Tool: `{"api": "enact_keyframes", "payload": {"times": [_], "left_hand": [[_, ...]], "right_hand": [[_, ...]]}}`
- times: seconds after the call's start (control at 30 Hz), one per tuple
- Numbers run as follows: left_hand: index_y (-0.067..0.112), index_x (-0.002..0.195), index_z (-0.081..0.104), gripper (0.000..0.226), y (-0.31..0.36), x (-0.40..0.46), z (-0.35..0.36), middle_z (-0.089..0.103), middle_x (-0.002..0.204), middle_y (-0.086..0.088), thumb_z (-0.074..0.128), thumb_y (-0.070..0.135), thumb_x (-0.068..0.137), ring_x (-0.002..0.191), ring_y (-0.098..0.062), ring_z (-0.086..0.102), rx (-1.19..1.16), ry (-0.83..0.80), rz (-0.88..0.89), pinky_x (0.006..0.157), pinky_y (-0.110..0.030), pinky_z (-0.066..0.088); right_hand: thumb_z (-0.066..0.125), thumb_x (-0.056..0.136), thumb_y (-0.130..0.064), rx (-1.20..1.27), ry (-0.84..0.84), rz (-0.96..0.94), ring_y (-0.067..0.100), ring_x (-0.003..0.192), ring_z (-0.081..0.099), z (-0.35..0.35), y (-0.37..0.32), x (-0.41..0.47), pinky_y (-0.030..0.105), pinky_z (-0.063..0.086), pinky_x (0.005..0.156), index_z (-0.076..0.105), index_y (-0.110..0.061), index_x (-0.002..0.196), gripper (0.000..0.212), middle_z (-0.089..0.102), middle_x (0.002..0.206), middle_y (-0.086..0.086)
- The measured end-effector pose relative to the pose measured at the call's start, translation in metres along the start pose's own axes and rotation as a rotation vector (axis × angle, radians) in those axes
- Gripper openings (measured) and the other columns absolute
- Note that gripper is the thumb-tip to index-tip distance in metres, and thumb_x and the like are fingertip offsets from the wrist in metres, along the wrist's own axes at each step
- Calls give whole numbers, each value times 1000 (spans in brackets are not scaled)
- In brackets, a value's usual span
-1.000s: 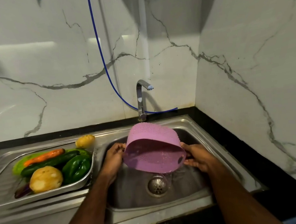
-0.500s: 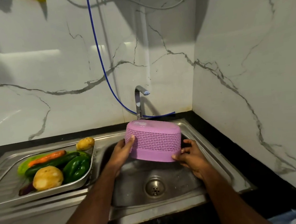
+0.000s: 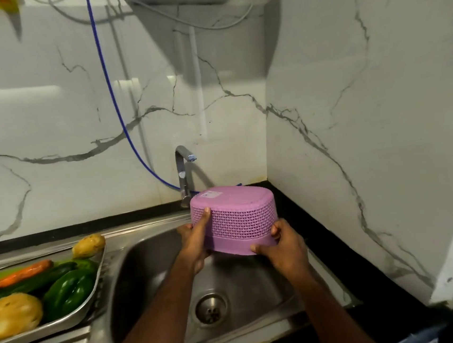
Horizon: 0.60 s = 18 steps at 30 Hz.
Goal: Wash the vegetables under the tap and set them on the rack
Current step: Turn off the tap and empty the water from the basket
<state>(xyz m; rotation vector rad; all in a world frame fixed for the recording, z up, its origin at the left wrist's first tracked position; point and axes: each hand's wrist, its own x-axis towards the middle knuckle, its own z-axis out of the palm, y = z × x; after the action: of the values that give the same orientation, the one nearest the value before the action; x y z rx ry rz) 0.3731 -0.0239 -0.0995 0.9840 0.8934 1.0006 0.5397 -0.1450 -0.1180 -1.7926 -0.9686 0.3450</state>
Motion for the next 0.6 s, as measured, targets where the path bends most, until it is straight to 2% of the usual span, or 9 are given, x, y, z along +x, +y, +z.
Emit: {"api": "enact_keyframes", "payload": {"times": [0.1,0.17,0.23,0.3,0.4,0.47,0.5,0.6], "left_hand": [[21,143,37,111,-20,18,20,63,134,-10,84,71,56,112,-29,67,-40,-79,-41,71,-44,62],[22,146,37,103,-22,15,37,59,140,-7,77,71,66,117,-24,63,-12,-120,-32,69,-37,60],[32,150,33,88,-22,8,56,52,147,-3,62,73,78,124,-25,55,76,-160,-39,88,-50,53],[45,152,25,83,-22,6,69,44,154,2,48,81,80,137,-31,44,178,-195,-44,105,-64,36],[48,154,16,73,-14,5,85,33,161,3,35,77,90,147,-32,31,322,-230,-32,110,-66,27],[35,154,29,60,-11,5,92,39,156,-2,33,61,100,143,-30,37,387,-198,6,111,-53,32],[27,151,38,55,-9,6,95,46,151,-5,34,52,103,136,-28,44,401,-173,29,107,-45,36],[12,131,63,45,-12,17,99,65,131,-9,48,43,102,102,-17,57,454,-56,146,89,-29,40]], "right_hand": [[94,67,-28,-124,67,-25,19,97,56,-16,0,4,27,40,72,43,-30,76,52,56,95,-8],[93,68,-29,-206,128,-67,18,95,51,-27,-2,4,25,36,71,38,-31,75,55,53,95,-7],[94,68,-31,-256,156,-79,18,91,52,-35,2,3,26,36,73,38,-32,76,57,54,92,-6],[94,67,-32,-274,164,-56,16,85,56,-41,10,3,23,36,65,39,-30,71,55,56,85,-9],[90,74,-34,-277,156,-16,8,70,56,-51,18,6,17,31,55,48,-25,68,43,57,75,-11],[84,79,-37,-333,152,-2,8,65,54,-56,20,8,21,34,55,49,-23,67,39,58,72,-9],[81,81,-36,-358,160,2,11,64,56,-57,20,10,23,37,57,50,-22,67,37,59,71,-8],[71,83,-30,-336,189,5,19,64,60,-60,19,15,31,51,62,52,-17,66,29,61,67,-1]]}}
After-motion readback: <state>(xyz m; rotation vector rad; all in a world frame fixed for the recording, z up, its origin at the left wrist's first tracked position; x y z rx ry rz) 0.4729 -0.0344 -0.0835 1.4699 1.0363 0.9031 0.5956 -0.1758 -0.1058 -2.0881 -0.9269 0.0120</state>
